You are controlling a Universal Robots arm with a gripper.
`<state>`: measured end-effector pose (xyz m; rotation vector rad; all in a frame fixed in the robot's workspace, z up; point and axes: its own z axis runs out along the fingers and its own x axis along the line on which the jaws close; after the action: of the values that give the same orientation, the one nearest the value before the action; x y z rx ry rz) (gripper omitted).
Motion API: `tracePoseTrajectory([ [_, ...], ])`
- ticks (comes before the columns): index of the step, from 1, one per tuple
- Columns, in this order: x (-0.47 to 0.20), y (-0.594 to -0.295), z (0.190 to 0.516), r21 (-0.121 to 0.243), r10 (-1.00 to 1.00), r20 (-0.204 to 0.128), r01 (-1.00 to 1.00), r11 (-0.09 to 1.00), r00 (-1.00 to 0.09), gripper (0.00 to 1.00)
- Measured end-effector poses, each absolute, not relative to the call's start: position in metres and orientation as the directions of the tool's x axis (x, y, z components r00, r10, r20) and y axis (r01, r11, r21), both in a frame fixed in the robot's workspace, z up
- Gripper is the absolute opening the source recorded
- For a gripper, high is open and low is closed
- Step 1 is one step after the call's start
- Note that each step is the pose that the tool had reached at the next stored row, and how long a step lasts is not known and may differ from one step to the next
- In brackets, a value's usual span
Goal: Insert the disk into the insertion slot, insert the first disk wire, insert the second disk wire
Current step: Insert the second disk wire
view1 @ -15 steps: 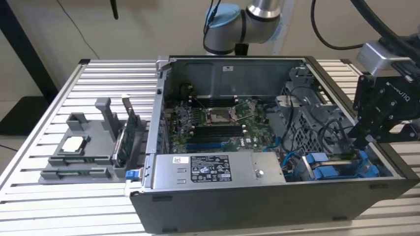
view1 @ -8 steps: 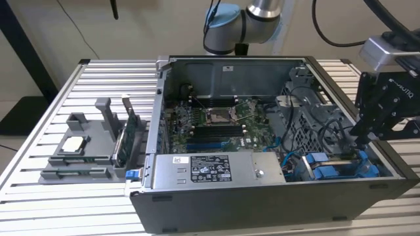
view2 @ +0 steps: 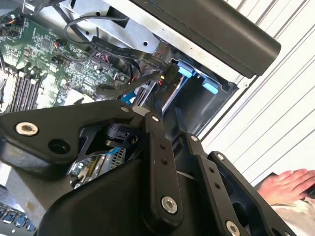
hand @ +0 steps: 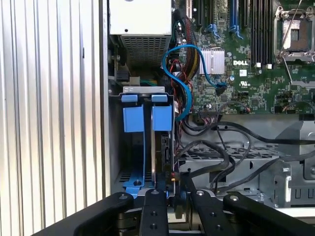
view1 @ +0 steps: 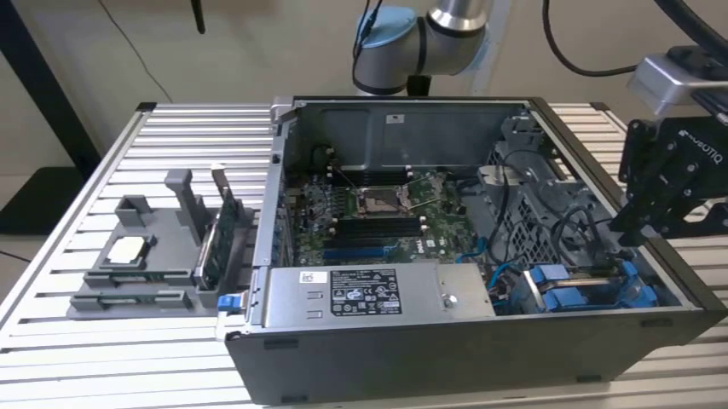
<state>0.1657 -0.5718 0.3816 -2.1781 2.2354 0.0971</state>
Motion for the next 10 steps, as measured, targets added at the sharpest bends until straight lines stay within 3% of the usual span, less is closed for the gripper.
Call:
tracePoseTrajectory([
  [10, 0.184, -0.571, 0.381, 0.034, -0.998, -0.057, -0.999, 0.022, -0.024, 0.27],
])
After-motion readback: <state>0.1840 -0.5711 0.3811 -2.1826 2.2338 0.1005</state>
